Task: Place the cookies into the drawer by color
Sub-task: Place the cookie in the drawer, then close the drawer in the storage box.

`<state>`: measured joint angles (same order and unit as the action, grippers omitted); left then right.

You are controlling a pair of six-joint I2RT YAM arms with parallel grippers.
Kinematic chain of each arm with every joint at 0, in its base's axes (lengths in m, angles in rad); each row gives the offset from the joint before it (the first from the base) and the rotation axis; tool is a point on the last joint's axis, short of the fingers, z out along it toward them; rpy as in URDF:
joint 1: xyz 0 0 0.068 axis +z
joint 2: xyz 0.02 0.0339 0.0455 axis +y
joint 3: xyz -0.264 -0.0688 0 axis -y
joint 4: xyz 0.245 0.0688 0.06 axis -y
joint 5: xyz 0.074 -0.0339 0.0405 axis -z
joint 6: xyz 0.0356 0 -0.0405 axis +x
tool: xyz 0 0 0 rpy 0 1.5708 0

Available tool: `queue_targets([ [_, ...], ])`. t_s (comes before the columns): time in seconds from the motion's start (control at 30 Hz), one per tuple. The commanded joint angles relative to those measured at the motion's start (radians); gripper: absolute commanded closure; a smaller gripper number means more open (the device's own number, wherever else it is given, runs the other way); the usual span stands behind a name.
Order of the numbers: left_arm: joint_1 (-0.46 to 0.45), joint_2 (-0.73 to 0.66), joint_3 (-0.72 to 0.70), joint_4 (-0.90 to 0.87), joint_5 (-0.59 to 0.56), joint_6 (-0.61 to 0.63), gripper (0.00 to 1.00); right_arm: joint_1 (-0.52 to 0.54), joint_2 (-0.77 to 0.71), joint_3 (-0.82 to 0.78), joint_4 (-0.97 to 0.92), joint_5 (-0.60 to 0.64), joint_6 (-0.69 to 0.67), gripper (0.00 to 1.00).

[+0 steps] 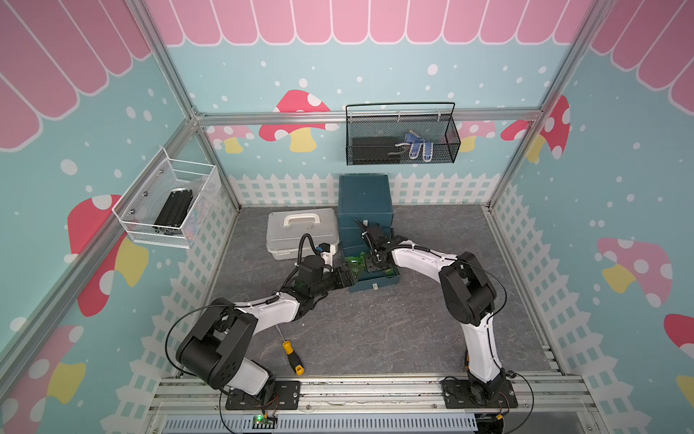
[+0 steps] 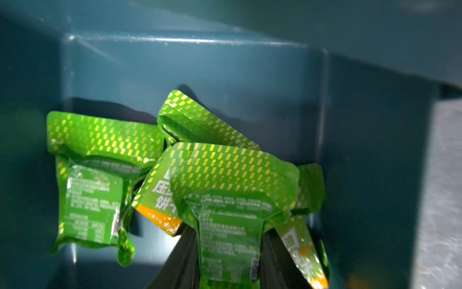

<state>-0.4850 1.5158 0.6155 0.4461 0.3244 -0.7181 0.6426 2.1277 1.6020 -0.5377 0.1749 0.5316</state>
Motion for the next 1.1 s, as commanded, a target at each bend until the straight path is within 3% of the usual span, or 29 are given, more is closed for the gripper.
queue_targets([
  [0.0, -0.003, 0.014, 0.030, 0.021, -0.016, 0.017, 0.01, -0.007, 0.038, 0.025, -0.025, -0.017, 0.008, 0.63],
  [0.17, -0.003, 0.009, 0.032, 0.007, -0.020, 0.023, 0.01, -0.006, 0.037, 0.043, -0.049, -0.006, 0.010, 0.45],
  [0.47, -0.001, -0.032, 0.058, -0.061, -0.049, 0.047, 0.01, 0.002, -0.064, 0.017, -0.048, -0.014, -0.003, 0.41],
  [0.67, 0.014, -0.087, 0.096, -0.138, -0.094, 0.073, 0.01, 0.018, -0.208, -0.078, -0.017, -0.002, -0.013, 0.39],
  [0.9, 0.028, -0.077, 0.228, -0.283, -0.124, 0.118, 0.01, 0.009, -0.305, -0.171, -0.001, -0.051, -0.024, 0.38],
  [1.07, 0.034, -0.084, 0.357, -0.400, -0.219, 0.202, 0.02, 0.018, -0.450, -0.362, 0.129, -0.152, -0.032, 0.40],
])
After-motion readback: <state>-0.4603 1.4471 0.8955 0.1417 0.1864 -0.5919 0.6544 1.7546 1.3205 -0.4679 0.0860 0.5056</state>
